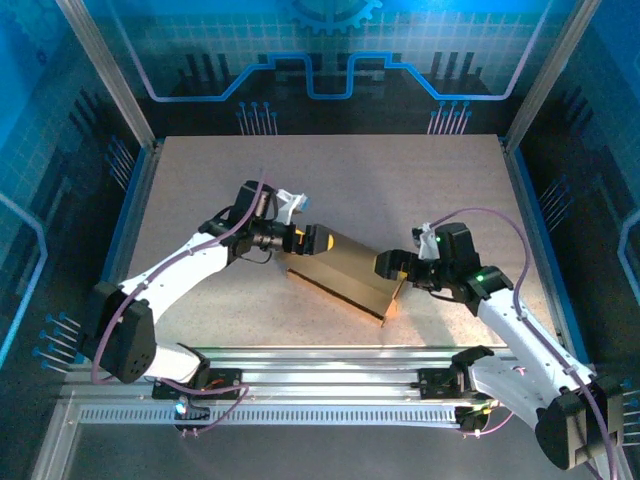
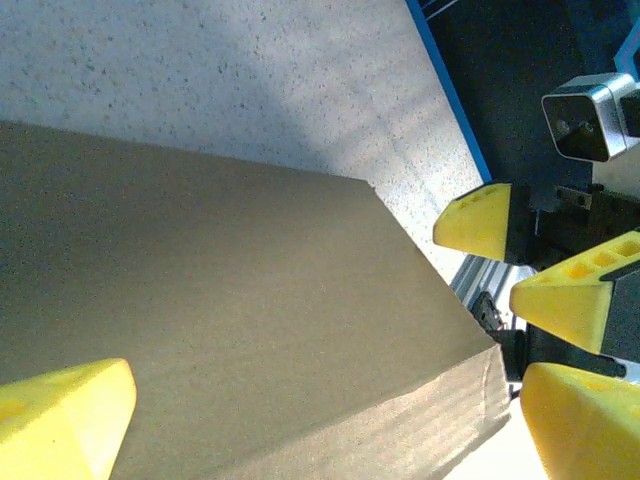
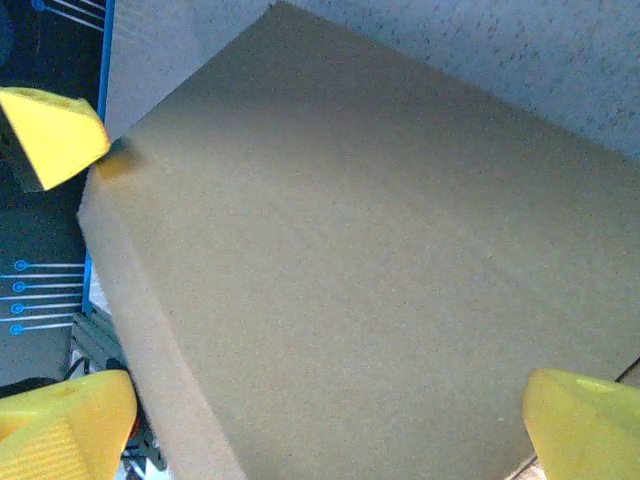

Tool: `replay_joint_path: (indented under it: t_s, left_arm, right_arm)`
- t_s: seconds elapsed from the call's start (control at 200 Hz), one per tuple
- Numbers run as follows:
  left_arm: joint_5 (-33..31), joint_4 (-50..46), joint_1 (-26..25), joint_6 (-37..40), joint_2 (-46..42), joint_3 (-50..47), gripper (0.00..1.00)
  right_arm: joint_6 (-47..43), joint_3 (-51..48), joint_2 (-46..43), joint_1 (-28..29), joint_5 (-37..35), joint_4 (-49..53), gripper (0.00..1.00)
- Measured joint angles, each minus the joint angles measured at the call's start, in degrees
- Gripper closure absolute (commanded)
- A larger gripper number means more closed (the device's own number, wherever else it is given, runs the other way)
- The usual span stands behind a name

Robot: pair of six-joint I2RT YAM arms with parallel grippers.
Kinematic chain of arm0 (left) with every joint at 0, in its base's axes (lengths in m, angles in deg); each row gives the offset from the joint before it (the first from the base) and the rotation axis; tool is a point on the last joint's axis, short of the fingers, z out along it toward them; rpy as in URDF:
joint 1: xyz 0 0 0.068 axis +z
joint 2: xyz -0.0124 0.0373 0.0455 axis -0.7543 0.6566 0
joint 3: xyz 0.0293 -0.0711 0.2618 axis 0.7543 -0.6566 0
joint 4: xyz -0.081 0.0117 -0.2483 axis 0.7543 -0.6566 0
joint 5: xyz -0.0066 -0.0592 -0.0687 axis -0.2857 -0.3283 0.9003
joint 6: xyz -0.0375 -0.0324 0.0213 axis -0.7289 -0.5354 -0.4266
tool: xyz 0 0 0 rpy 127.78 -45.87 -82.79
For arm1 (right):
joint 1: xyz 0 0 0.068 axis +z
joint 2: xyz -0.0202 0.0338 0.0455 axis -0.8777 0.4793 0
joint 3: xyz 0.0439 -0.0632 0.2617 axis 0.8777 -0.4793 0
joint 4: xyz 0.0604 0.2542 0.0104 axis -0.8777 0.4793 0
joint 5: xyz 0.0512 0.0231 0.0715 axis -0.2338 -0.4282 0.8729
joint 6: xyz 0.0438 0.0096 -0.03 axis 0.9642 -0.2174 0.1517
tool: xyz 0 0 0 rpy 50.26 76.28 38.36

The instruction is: Fold the paper box

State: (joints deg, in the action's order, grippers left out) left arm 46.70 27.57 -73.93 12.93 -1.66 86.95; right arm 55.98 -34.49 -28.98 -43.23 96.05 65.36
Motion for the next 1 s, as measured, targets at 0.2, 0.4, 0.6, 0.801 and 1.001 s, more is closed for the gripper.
replay_joint_path:
  t_s: [0.2, 0.4, 0.6, 0.801, 1.001]
  left_arm:
    - [0.02, 2.16, -0.02, -1.03, 0.00, -5.79, 0.01]
    - [-2.19, 6.01, -0.96, -3.56, 0.00, -9.90, 0.01]
    - [-5.18, 10.54, -2.10, -7.76, 0.24, -13.70, 0.01]
    - [-8.48, 16.00, -2.21, -12.13, 1.97, -14.47, 0.01]
    - [-11.72, 21.92, -2.21, -16.52, 3.96, -14.47, 0.01]
  right_arm:
    - [0.44, -1.25, 4.39, -0.09, 2.51, -1.70, 0.00]
    - [1.09, -1.92, 8.63, -0.09, 2.43, -3.39, 0.00]
    - [1.29, -1.68, 13.11, -0.09, 1.18, -6.01, 0.00]
    - [-0.04, 3.21, 19.37, -0.09, -1.86, -7.02, 0.00]
    - [-3.10, 11.30, 28.57, -0.11, -4.24, -7.37, 0.00]
